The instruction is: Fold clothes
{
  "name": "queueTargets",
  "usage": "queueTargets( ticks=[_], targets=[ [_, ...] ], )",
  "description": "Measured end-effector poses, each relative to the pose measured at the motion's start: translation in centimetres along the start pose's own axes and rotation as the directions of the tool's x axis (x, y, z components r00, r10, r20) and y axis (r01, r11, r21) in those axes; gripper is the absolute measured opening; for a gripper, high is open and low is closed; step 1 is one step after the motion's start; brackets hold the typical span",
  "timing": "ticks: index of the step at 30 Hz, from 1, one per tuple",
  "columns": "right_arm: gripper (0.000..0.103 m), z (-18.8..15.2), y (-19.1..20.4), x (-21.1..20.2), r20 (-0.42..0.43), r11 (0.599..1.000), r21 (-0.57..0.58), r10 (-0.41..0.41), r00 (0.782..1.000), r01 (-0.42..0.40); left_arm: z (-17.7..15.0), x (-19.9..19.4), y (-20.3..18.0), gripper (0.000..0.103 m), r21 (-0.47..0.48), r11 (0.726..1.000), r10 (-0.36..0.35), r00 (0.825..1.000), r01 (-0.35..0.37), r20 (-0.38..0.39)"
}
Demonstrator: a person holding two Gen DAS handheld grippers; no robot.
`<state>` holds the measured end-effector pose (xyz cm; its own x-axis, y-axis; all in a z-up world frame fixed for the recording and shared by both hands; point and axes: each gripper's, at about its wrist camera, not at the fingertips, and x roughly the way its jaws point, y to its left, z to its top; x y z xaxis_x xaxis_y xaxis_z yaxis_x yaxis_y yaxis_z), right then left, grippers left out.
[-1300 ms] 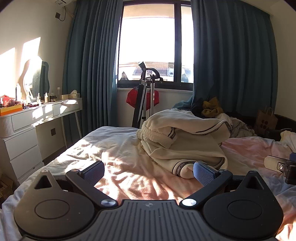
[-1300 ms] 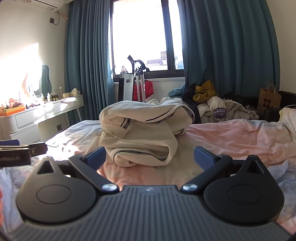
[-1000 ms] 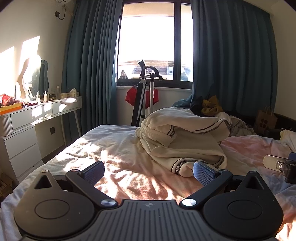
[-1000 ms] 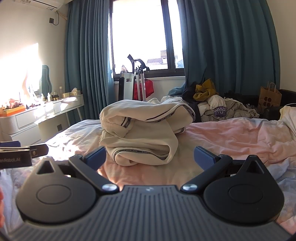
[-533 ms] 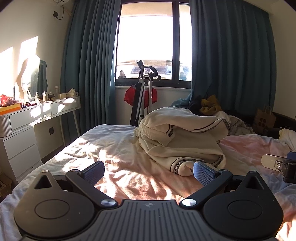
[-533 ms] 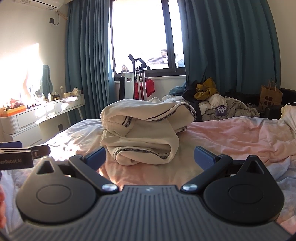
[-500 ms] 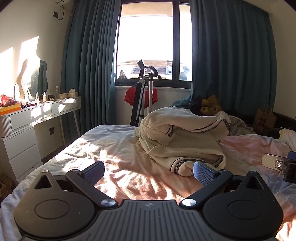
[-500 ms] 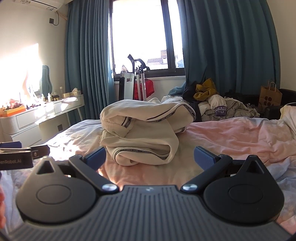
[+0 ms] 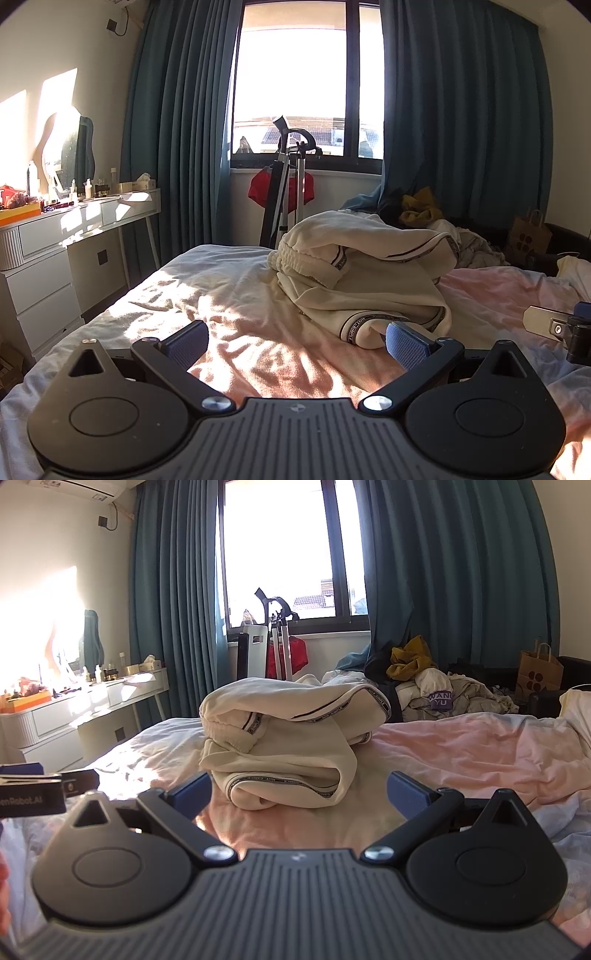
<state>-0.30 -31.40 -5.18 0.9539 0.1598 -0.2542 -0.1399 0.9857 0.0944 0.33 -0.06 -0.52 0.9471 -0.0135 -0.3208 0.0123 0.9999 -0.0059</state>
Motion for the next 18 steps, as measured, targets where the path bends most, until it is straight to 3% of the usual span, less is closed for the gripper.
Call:
queueTargets(
  ticks=[15,18],
  targets=[
    [0.103,0.0,-0.1,-0.1,-0.004,1.0,0.014,0.027,1.0,-0.027,0.4,-0.3,0.2,0.103,-0.013,1.0,-0.029,1.0,0.029,0.008],
    [0.103,-0.1,-0.2,-0.2,-0.005,0.999,0.023,0.033,0.999,-0.033,1.8,0.1,0.5,0.103,-0.013,0.999,-0.039,0.999,0.039,0.017]
  ],
)
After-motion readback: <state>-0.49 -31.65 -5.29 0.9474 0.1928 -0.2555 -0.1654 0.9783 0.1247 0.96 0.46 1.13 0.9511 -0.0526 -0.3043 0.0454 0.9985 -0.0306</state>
